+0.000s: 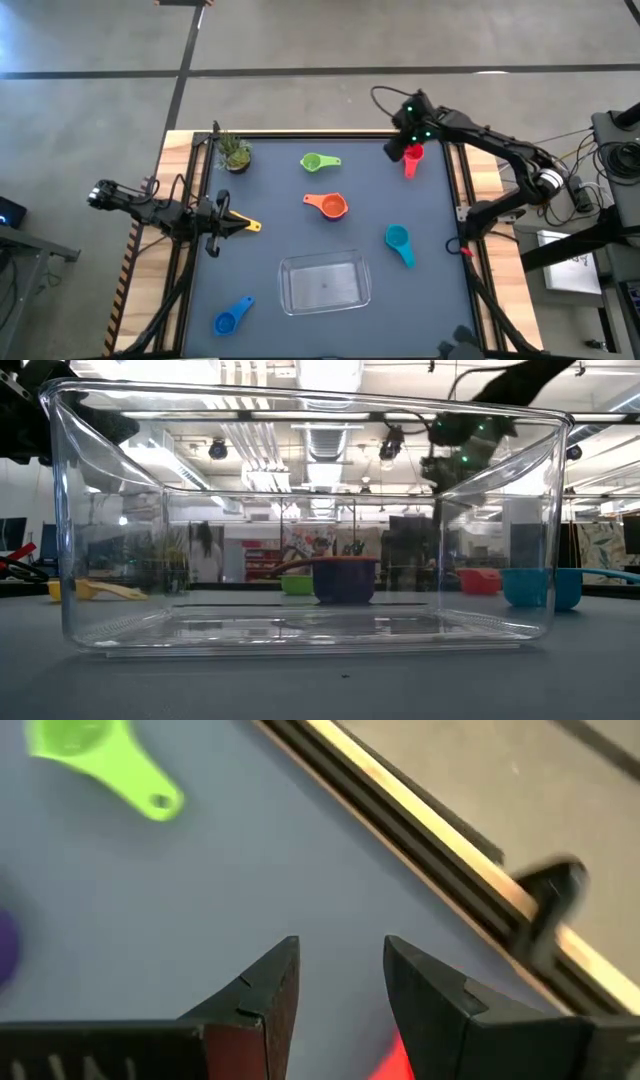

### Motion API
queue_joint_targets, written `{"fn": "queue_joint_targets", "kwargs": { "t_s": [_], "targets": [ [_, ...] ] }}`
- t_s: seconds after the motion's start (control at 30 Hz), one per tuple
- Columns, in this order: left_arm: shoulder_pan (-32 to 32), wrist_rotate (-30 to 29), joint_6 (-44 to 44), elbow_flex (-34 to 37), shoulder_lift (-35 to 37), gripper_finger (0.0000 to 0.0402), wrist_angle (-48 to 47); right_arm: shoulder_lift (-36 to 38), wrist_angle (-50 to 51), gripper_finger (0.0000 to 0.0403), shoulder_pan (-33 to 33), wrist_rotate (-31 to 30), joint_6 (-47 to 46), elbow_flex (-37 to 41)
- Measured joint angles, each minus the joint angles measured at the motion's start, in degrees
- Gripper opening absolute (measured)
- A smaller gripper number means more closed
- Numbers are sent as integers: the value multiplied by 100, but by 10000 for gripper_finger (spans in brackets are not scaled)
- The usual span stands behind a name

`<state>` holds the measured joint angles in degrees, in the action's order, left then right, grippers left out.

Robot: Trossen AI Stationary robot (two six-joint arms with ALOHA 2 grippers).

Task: Nest measuring cups in basket
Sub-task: Stack the red measuring cup on top of the orange measuring cup

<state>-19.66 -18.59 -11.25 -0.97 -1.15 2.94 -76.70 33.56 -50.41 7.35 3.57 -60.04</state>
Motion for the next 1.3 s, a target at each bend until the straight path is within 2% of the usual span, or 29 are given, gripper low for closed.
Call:
{"fn": "queue_joint_targets", "kwargs": {
  "t_s": [0.17, 0.33, 0.57, 1.07, 1.3],
  "targets": [
    [0, 0, -2, -1, 0, 0, -2, -3, -79, 133, -519, -4, -426, 350],
    [-1, 0, -1, 0, 0, 0, -2, -86, -190, 132, -735, -5, -452, 657],
    [-1, 0, 0, -1, -1, 0, -2, -135, -198, 132, -763, 11, 612, 743],
    [-1, 0, -2, 0, -2, 0, -2, -134, -63, 132, -691, 10, 79, 854],
    [0, 0, -1, -1, -1, 0, -2, -119, 438, 132, -564, 8, 1288, 873]
  ]
}}
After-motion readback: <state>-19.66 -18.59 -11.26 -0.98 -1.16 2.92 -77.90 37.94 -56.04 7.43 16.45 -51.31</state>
